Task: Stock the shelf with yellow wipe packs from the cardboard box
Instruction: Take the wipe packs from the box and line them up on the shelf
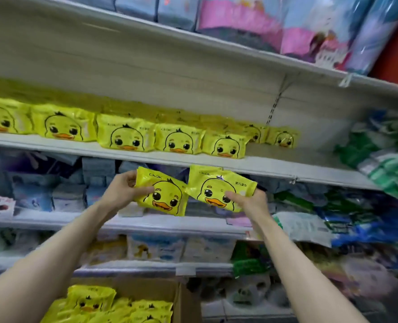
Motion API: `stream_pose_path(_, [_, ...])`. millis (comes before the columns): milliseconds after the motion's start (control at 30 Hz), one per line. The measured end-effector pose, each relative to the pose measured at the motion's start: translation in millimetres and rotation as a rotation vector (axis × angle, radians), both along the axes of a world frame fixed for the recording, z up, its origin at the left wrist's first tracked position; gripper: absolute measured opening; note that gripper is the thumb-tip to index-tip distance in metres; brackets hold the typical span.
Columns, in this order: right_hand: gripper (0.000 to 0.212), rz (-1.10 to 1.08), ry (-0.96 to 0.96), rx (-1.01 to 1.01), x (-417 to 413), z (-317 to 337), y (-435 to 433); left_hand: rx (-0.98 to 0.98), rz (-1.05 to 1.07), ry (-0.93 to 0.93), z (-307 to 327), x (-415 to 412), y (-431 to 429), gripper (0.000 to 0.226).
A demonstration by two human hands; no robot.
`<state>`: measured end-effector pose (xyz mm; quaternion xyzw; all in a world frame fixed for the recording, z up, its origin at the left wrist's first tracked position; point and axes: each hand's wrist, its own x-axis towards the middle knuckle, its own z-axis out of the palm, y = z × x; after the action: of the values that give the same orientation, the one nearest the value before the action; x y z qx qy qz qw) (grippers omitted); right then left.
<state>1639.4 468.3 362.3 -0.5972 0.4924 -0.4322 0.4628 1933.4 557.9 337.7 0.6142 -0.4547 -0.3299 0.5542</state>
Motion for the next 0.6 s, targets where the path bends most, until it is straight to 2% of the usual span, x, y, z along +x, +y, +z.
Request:
stream_pose_path(133, [0.023, -0.007, -0.054, -0.081, -21.2, 40.7, -28.8, -0.038, -0.015, -0.018, 35.7, -22.5, -17.3, 0.023])
stream_pose_path(300, [0.021, 0.000, -0.009, -0.113, -33.4, 55.8, -76.2, -0.006, 0.013, 0.006, 51.1, -48.0, -44.0, 0.027])
stream_pose_path(333, [0.021, 0.001, 0.003, -0.106, -34.2, 56.4, -87.1, 0.003, 0.018, 0.015, 53.4, -51.0, -49.3, 0.035])
stream_pose_path(400, [0.023, 0.013, 0.024, -0.099, -33.5, 56.7, -108.4, 0.021, 0.012, 0.019, 56.3, -54.0, -59.2, 0.072])
stream_pose_path(433, [0.023, 0.022, 0.027, -0.093, -32.7, 56.4, -120.8, 0.038, 0.012, 0.009, 59.7, -57.7, -64.0, 0.083])
stream_pose_path(467, [0.024, 0.031, 0.029, -0.082, -31.2, 55.9, -131.2, 0.050, 0.019, 0.026, 60.4, -61.2, -70.6, 0.078])
stream_pose_path(533, [0.026, 0.062, 0.023, -0.063, -24.6, 54.8, -153.9, 0.036, 0.033, 0.033, 62.0, -68.4, -84.6, 0.042])
stream_pose_path(600, [0.027, 0.096, 0.028, -0.059, -14.9, 53.5, -174.2, 0.033, 0.044, 0.012, 62.3, -74.6, -94.7, 0.037])
